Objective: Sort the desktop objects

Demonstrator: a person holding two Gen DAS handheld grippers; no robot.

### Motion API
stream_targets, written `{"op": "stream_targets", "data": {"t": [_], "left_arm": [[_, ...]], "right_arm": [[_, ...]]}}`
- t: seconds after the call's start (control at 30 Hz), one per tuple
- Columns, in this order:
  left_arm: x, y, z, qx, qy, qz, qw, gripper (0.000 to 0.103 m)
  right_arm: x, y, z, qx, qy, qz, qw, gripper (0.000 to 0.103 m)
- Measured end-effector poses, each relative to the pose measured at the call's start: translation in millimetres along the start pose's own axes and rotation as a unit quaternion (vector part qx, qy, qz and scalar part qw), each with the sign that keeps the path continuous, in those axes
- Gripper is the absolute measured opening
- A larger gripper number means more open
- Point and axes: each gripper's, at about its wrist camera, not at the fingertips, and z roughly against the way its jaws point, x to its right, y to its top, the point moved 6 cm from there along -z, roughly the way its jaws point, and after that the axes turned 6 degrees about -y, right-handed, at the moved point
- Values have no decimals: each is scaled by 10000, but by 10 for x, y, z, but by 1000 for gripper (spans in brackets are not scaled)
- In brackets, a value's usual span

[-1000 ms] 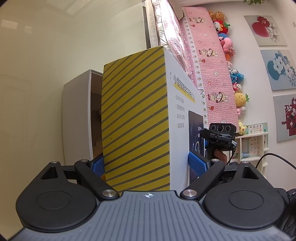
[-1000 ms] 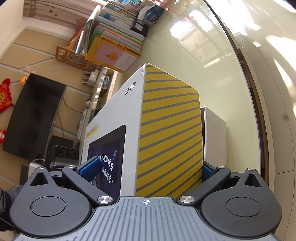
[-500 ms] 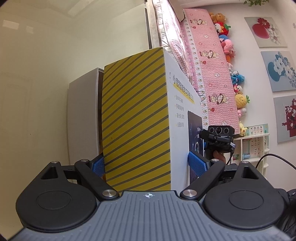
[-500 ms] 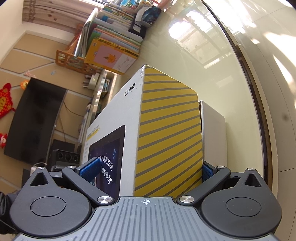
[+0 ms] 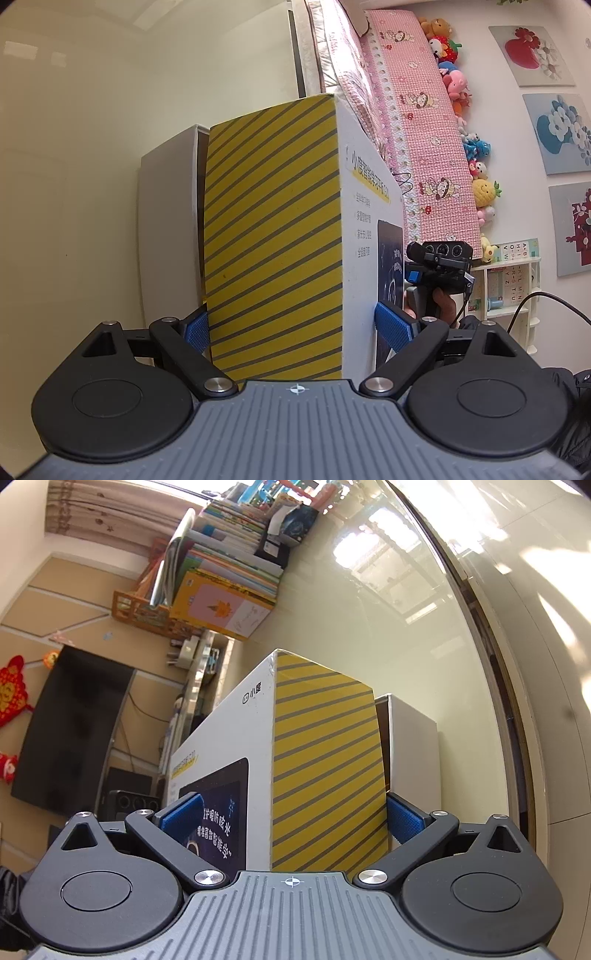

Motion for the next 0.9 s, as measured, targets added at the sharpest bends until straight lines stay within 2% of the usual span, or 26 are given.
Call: {"op": "stream_targets", "data": {"t": [0.17,0.33,0.6,0.67,0.8,0.9], "left_arm": [[37,2,16,57,73,-55,9999,103],[126,66,-4,154,-7,-121,9998,103],[187,119,-116,169,50,-277,9995,103],[191,85,-104,159,137,-323,9993,103],[258,-9,131,535,130,-302,9980,103],[377,-259,294,665,261,-260,9971,103]], "right_arm": [[6,32,86,97,-430,178,9989,103],[31,68,142,242,-735,202,9968,103],[-32,37,8,357,-941,165,9948,103],[2,23,-2,349,-1021,143,9941,103],[41,-40,-35,219,-1228,277,9918,103],[66,-103,-82,197,-1365,344,9898,103]]}}
